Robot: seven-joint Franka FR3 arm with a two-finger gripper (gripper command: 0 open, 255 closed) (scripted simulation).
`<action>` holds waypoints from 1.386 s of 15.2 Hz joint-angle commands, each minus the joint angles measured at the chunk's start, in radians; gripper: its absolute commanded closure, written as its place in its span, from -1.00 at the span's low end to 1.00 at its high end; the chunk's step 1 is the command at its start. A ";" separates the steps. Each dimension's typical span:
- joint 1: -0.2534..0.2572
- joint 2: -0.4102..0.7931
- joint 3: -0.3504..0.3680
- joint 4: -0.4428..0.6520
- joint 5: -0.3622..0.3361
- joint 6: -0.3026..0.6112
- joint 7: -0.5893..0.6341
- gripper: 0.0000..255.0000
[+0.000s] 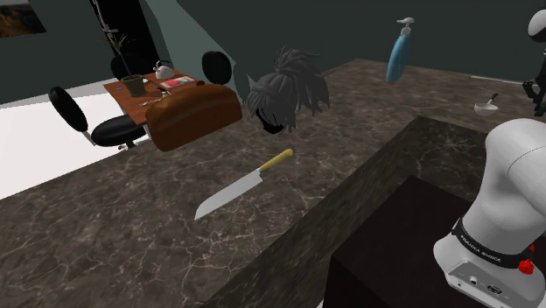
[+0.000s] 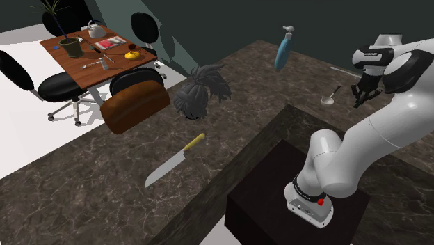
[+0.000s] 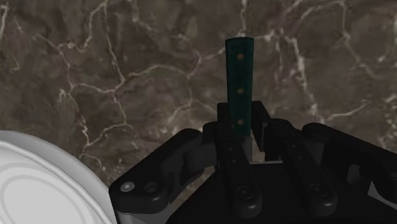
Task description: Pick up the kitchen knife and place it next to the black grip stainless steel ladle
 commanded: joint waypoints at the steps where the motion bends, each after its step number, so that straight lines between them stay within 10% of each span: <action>1: 0.000 0.000 0.000 0.000 0.000 0.000 0.000 1.00; 21: -0.050 0.092 0.075 0.178 0.107 -0.202 -0.099 1.00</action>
